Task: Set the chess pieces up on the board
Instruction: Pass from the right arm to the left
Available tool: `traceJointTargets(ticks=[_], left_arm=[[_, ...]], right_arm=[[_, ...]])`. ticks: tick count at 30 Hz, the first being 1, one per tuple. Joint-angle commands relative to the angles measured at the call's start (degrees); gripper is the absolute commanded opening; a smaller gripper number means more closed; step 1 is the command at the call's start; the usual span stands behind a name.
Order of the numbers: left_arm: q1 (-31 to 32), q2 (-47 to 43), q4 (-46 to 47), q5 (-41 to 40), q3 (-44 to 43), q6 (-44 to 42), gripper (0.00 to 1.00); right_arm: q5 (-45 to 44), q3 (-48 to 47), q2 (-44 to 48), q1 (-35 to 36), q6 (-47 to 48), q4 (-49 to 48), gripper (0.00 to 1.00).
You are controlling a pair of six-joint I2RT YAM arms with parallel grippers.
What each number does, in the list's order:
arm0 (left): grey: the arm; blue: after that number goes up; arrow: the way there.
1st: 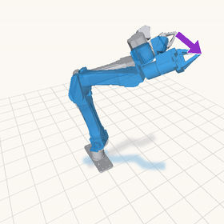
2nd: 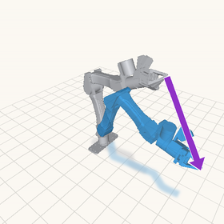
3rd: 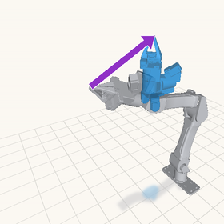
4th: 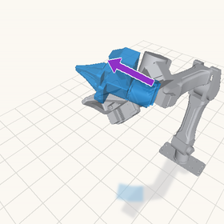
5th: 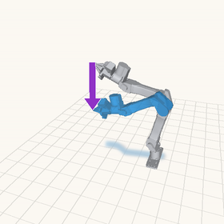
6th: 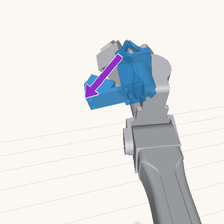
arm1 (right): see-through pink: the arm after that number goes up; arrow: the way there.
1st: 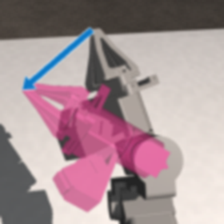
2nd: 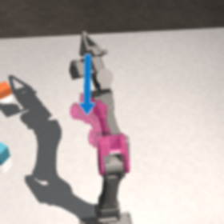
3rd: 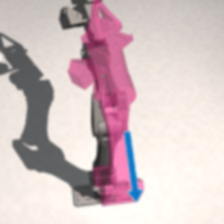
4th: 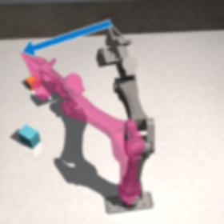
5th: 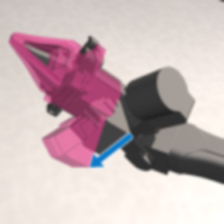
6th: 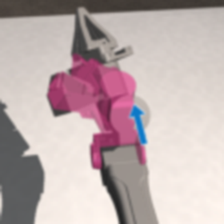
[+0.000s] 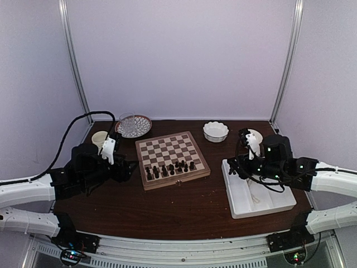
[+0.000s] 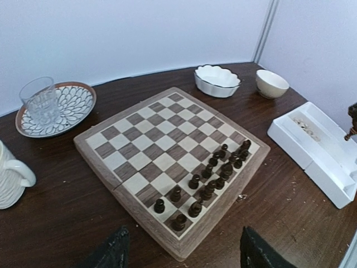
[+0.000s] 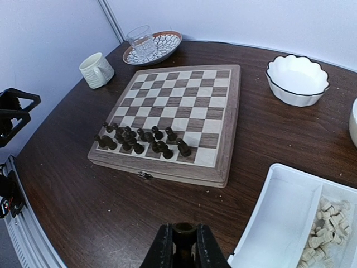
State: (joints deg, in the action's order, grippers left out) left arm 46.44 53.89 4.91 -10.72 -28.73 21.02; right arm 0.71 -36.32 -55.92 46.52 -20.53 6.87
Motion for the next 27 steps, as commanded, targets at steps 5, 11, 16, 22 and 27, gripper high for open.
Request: traceJointTargets(ticks=[5, 11, 16, 22, 27], left_arm=[[-0.23, 1.85, 15.07, 16.52, 4.14, -4.61, 0.86], [1.77, 5.94, 41.42, 22.16, 13.96, -10.27, 0.97], [7.27, 10.77, 48.17, 20.18, 15.34, -21.15, 0.98], [12.17, 16.20, 48.36, 15.80, 13.61, -31.49, 0.90], [12.18, 19.33, 47.08, 18.35, 11.84, -33.81, 0.75]], right_arm=[[8.51, -6.64, -8.61, -0.03, -0.56, -5.44, 0.09], [15.91, -11.68, -17.28, -0.05, -0.97, -9.10, 0.08], [25.14, -15.14, -24.51, -0.08, -3.60, -15.77, 0.07], [32.31, -17.82, -30.52, 0.43, -9.39, -23.72, 0.06], [33.87, -19.02, -32.45, 2.05, -11.94, -26.79, 0.04]])
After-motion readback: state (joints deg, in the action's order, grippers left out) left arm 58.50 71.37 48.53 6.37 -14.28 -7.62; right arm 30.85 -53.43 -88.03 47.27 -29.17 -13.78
